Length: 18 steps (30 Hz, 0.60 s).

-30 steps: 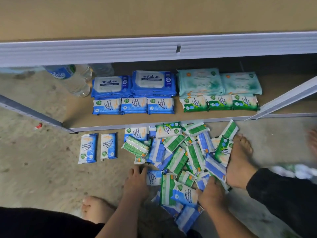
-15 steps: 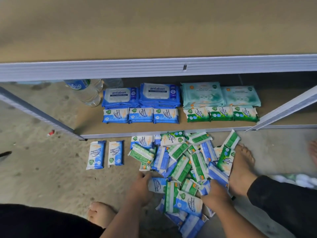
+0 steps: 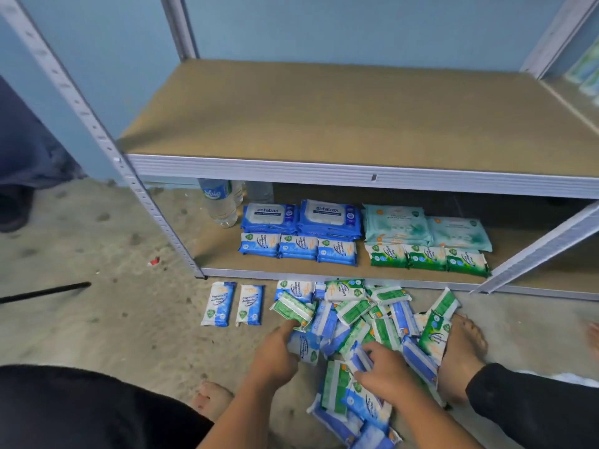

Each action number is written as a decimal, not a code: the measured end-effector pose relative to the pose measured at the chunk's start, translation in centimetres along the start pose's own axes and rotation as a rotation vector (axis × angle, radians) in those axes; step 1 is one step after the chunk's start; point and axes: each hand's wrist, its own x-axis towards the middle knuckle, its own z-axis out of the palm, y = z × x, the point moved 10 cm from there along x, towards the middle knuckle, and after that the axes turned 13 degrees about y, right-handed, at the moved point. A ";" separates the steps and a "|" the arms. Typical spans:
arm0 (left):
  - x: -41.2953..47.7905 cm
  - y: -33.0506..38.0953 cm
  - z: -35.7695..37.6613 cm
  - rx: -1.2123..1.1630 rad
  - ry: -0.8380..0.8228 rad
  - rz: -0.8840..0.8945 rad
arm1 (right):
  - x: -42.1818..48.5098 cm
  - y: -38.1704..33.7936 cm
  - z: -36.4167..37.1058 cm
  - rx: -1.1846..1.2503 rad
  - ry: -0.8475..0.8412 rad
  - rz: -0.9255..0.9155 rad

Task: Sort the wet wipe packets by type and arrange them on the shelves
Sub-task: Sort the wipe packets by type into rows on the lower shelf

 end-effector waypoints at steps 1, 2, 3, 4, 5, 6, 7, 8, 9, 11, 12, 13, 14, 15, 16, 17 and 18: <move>-0.2 0.1 -0.8 -0.034 0.017 -0.003 | -0.5 -0.6 0.2 0.079 -0.002 -0.003; -0.3 0.3 -1.6 -0.077 0.030 -0.014 | -1.0 -1.1 0.2 0.153 -0.002 0.014; -0.2 0.3 -2.3 -0.123 0.044 -0.032 | -1.4 -1.5 0.2 0.241 -0.010 0.040; -0.1 0.3 -2.9 -0.168 0.061 -0.049 | -1.6 -1.6 0.3 0.295 -0.013 0.074; 0.0 0.3 -3.5 -0.211 0.076 -0.068 | -1.6 -1.7 0.4 0.348 -0.007 0.108; 0.1 0.2 -4.0 -0.250 0.094 -0.086 | -1.7 -1.9 0.4 0.382 0.000 0.146; 0.3 0.0 -4.4 -0.292 0.114 -0.103 | -1.4 -1.7 0.7 0.433 -0.002 0.192; 0.4 -0.1 -4.7 -0.346 0.125 -0.131 | -1.1 -1.4 0.9 0.473 0.017 0.260; 0.6 -0.2 -5.0 -0.405 0.132 -0.164 | -0.8 -0.8 1.1 0.524 0.036 0.336; 0.5 -0.3 -5.6 -0.509 0.144 -0.228 | -0.5 -0.3 1.8 0.660 0.033 0.446; 0.4 -0.2 -5.7 -0.548 0.138 -0.247 | -0.9 -0.6 2.0 0.732 0.020 0.483; 0.4 -0.1 -5.8 -0.569 0.130 -0.259 | -0.9 -0.9 2.2 0.813 0.011 0.498; 0.4 0.0 -5.8 -0.586 0.122 -0.266 | -1.0 -1.1 2.3 0.879 0.006 0.508; 0.4 0.2 -5.8 -0.590 0.119 -0.269 | -1.1 -1.3 2.3 0.922 0.005 0.509; 0.4 0.2 -5.9 -0.589 0.121 -0.268 | -1.2 -1.6 2.2 0.952 -0.001 0.504; 0.4 0.3 -6.2 -0.588 0.130 -0.264 | -1.2 -1.8 2.2 0.964 -0.004 0.505; 0.2 0.5 -6.6 -0.582 0.146 -0.257 | -1.5 -2.4 1.8 0.985 -0.011 0.494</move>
